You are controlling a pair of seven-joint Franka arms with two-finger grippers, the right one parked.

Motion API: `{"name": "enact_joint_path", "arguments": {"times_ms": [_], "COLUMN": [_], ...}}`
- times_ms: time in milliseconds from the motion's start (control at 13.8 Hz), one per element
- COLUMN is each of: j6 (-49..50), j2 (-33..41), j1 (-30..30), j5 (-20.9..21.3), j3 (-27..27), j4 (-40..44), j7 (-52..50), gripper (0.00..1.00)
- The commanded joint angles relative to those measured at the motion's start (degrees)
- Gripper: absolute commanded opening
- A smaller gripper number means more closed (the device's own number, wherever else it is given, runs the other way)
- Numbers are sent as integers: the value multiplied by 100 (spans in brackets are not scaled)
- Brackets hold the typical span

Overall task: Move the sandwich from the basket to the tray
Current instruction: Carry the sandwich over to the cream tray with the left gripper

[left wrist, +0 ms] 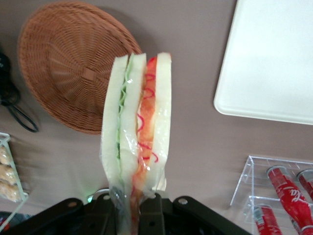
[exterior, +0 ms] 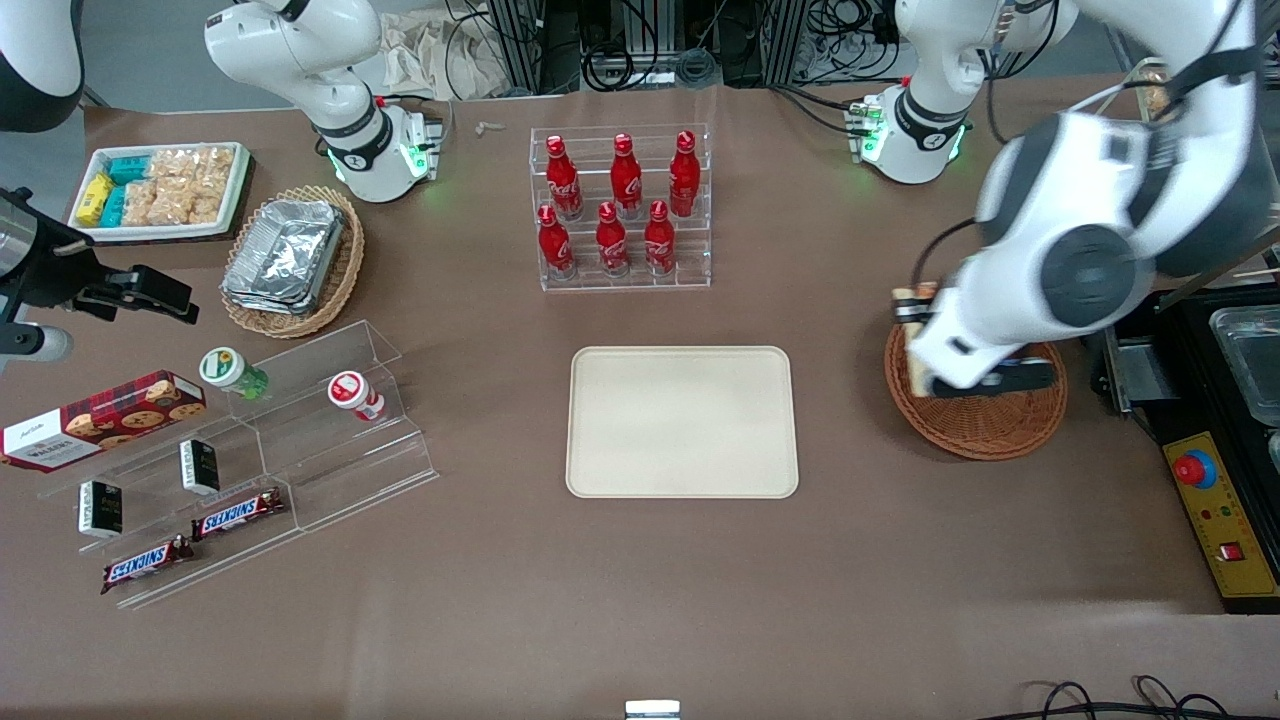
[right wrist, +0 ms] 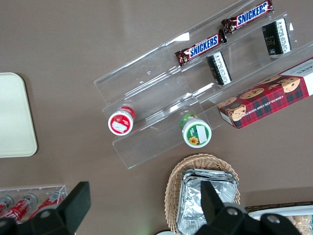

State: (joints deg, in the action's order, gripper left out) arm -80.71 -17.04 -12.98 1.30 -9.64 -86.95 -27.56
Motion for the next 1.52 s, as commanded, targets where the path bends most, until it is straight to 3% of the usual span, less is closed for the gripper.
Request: {"name": "enact_joint_path", "arguments": {"times_ms": [0,507,1449], "j6": [-304,-692,-2036], "j2": [-492,-1661,-2655], "j1": [-240,-759,-943], "j5": [-15,-218,-192], "j3": [32,-21,-21], "j4": [170,794,829], "j7": [-522,-830,-1181], "gripper": [11,10,16]}}
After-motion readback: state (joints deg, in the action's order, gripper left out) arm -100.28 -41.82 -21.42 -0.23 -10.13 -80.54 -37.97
